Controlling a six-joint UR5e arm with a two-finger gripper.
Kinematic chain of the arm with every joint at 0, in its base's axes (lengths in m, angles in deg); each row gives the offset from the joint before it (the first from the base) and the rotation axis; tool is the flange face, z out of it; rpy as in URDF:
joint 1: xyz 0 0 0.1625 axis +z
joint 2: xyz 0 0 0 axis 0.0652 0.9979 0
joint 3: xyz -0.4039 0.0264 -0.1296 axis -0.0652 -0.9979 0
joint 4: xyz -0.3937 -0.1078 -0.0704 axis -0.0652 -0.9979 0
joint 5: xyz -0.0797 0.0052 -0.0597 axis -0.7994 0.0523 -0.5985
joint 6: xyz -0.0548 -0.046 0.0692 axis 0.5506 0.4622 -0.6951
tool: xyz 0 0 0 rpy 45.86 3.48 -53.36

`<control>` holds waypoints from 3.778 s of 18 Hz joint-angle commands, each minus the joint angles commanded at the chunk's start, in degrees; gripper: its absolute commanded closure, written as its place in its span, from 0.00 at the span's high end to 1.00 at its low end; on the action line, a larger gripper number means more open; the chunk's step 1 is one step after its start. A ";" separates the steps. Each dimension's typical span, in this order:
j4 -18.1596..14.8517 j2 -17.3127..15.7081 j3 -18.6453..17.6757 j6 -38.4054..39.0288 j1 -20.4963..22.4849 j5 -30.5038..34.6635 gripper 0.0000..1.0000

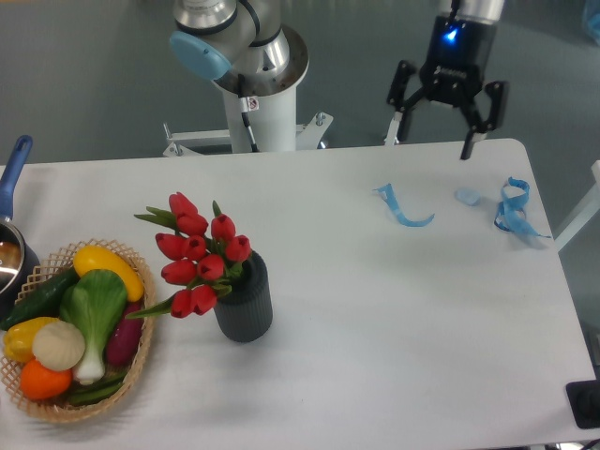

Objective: Pick up the flowers from the vase
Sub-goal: 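Move the open gripper across the table toward the red tulip stems, then close the gripper around the tulip stems just above the vase rim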

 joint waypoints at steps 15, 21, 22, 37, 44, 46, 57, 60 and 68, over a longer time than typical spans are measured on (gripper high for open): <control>3.87 4.57 -3.69 -0.53 -13.53 -4.41 1.00; 5.17 6.50 -3.69 -0.97 -17.57 -4.41 1.00; 7.71 7.99 -3.78 -0.88 -18.62 -4.50 1.00; 14.24 14.33 -4.13 1.85 -25.13 -9.68 1.00; 14.24 14.50 -3.96 3.25 -26.37 -9.33 0.70; 14.15 14.59 -3.96 3.25 -26.37 -9.33 0.51; 14.15 14.42 -2.55 6.42 -26.02 -9.95 0.31; 14.06 13.98 -2.37 6.50 -25.58 -10.12 0.31; 13.80 11.61 -0.44 13.88 -24.70 -14.78 0.31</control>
